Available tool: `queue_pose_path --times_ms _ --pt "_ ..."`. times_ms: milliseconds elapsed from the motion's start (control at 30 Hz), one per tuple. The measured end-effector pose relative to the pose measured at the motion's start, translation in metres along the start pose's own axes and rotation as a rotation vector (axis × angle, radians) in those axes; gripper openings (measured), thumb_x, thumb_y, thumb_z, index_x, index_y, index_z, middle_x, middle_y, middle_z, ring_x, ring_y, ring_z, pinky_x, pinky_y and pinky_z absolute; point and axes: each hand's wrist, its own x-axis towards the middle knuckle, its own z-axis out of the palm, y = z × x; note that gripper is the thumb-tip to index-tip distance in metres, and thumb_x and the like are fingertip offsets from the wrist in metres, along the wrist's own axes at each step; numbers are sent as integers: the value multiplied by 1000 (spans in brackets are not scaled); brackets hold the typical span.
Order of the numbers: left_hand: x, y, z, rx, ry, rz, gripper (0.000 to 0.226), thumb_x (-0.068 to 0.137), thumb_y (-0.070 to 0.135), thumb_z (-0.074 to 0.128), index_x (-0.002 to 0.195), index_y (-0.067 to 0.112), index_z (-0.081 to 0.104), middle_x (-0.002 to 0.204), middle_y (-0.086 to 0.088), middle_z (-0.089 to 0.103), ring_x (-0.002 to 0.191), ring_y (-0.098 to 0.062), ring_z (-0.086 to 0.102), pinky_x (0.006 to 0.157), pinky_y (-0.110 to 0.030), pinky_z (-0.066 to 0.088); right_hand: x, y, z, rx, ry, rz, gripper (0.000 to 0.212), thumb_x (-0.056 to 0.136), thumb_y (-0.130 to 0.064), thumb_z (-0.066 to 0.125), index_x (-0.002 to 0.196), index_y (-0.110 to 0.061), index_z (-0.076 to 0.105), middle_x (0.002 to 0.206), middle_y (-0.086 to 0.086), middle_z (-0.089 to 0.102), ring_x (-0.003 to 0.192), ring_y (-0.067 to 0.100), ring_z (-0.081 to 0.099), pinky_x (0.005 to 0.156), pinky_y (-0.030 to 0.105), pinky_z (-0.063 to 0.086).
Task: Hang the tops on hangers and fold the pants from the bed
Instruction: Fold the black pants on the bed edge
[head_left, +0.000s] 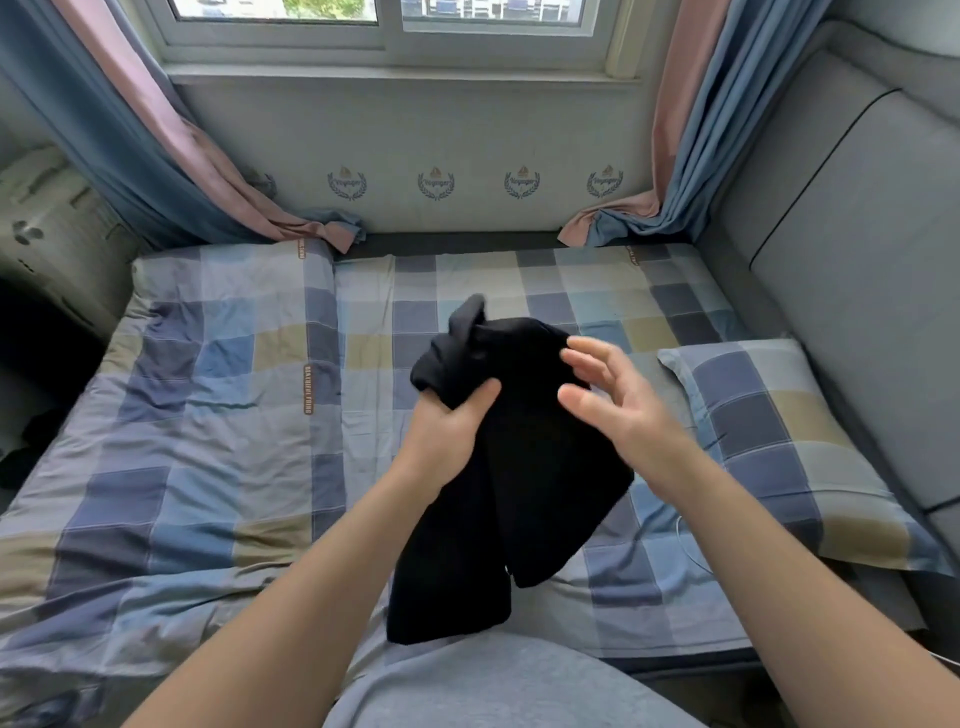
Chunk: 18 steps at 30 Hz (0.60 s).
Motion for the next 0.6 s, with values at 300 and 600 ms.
queue_pose_path --times_ms 300,600 --pt "5 17 -5 -292 60 -214 37 89 45 72 116 20 67 105 3 77 98 -18 74 83 -35 61 -31 94 10 245 -199 569 82 68 -75 69 139 -40 50 138 -7 62 118 17 65 97 39 50" --pt "15 7 -17 -240 68 -377 60 87 56 70 130 17 60 123 -1 68 113 -22 64 104 -43 50 -23 64 4 567 95 425 43 92 -34 67 132 -18 63 126 5 71 115 23 68 83 33 60"
